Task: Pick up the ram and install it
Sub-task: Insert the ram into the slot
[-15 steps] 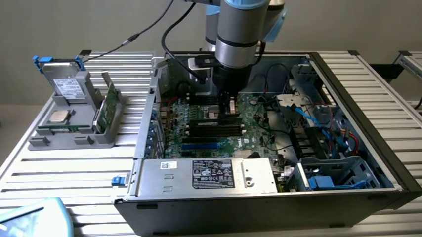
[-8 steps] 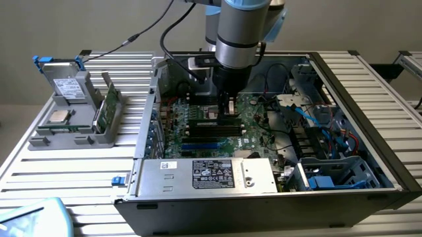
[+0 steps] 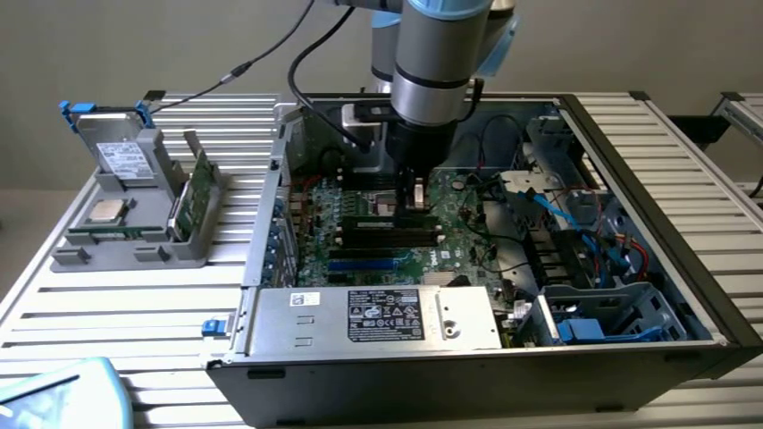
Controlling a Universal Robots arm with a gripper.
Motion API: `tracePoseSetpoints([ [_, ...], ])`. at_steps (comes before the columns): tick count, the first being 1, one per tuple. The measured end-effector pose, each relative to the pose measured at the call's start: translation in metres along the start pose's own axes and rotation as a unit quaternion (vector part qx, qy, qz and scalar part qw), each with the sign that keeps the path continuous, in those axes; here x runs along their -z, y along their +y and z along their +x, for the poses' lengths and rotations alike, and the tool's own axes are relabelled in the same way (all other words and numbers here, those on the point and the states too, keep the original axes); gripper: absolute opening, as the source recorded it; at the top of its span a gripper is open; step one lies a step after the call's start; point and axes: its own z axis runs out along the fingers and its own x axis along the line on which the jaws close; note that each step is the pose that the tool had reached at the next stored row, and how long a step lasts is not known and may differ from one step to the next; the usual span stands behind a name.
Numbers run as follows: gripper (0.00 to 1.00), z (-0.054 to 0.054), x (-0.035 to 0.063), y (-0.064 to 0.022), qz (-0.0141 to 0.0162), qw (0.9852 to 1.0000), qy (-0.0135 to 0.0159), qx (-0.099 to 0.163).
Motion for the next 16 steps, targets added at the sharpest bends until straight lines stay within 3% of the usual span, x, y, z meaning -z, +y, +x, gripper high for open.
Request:
tracePoseSetpoints([
  [16,0.13,0.0022,-0.0083,-0.0023,-0.0017,1.0000,0.0004,0.000],
])
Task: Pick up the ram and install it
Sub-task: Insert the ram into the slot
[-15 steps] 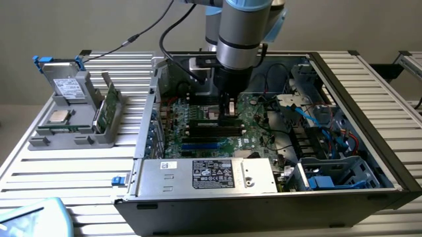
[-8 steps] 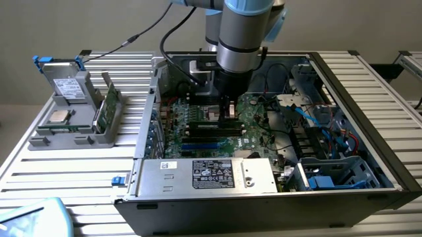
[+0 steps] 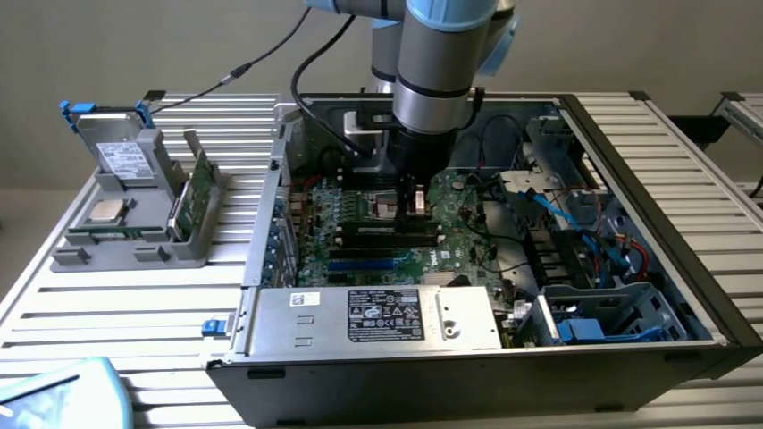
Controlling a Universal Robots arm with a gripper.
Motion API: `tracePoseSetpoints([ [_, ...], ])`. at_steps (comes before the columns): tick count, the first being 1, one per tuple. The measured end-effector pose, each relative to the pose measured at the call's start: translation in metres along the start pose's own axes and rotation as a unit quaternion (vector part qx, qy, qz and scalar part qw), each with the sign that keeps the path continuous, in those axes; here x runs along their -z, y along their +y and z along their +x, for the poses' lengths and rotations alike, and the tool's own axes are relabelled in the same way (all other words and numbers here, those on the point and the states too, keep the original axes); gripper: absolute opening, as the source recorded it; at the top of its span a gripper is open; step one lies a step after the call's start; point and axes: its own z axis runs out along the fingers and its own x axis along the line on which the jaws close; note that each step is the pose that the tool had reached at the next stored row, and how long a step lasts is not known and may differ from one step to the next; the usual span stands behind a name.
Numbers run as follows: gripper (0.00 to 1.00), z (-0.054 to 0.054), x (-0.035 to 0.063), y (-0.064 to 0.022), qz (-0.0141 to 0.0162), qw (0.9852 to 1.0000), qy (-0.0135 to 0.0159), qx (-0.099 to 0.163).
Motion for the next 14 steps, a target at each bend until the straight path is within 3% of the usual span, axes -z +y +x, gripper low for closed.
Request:
tracePoseSetpoints([
  [14,0.13,0.0001,-0.0028,-0.0033,-0.0088,1.0000,0.0007,0.000],
])
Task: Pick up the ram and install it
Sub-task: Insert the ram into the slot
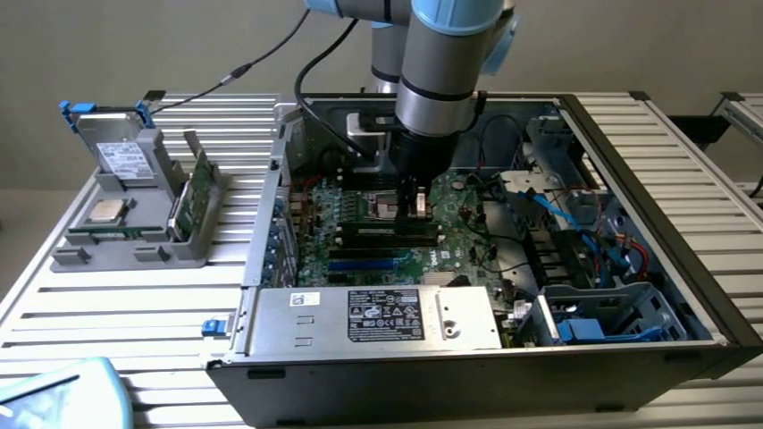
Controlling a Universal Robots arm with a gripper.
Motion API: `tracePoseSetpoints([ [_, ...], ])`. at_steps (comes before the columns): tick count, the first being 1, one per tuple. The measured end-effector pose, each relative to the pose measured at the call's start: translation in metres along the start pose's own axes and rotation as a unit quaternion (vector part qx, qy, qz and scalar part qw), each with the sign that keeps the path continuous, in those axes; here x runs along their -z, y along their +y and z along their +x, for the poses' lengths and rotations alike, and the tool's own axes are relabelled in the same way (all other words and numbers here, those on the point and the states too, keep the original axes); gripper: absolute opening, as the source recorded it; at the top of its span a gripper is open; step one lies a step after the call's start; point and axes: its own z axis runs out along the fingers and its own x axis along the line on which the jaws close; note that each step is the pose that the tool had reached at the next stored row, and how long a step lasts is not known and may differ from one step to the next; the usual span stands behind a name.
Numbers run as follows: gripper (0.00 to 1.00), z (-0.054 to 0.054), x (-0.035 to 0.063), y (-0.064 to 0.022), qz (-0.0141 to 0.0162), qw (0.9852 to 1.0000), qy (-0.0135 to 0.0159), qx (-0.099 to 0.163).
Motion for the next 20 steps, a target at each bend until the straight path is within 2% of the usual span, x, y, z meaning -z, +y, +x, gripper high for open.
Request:
tracePoseSetpoints([
  [3,0.13,-0.0002,-0.0001,0.0001,-0.0001,1.0000,0.0006,0.000],
  [5,0.13,-0.0007,-0.0002,0.0001,0.0000,1.0000,0.0033,0.000],
  [9,0.13,-0.0006,0.0000,0.0002,-0.0002,1.0000,0.0056,0.001],
  [20,0.13,-0.0007,-0.0021,-0.0003,-0.0001,1.0000,0.0065,0.001],
])
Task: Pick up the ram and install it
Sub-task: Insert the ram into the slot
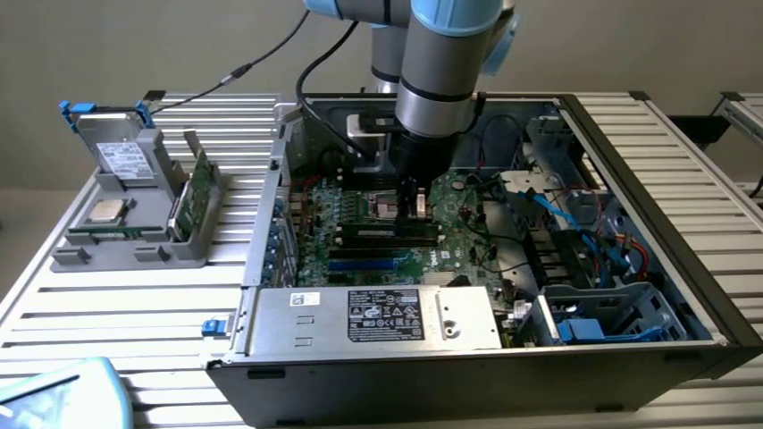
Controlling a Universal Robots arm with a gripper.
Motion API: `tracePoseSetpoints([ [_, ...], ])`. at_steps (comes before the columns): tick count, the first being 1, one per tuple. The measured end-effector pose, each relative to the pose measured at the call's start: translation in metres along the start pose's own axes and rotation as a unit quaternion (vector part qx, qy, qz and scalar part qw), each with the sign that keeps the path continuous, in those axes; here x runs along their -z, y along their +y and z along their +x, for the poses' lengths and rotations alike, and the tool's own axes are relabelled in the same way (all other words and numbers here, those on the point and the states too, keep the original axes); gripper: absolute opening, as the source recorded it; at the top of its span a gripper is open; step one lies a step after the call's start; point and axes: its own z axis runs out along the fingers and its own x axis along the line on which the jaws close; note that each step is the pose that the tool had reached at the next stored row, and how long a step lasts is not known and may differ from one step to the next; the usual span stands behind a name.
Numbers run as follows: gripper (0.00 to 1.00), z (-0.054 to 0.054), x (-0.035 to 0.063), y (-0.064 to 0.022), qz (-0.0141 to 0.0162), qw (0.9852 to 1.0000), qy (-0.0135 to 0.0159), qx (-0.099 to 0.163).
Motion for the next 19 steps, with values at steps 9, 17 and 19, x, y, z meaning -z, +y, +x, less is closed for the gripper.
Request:
tracePoseSetpoints([
  [9,0.13,0.0002,0.0001,-0.0016,-0.0001,1.0000,0.0002,0.000],
  [17,0.13,0.0002,-0.0016,-0.0018,-0.0002,1.0000,0.0018,0.001],
  [19,0.13,0.0002,-0.0016,-0.0017,-0.0002,1.0000,0.0018,0.001],
])
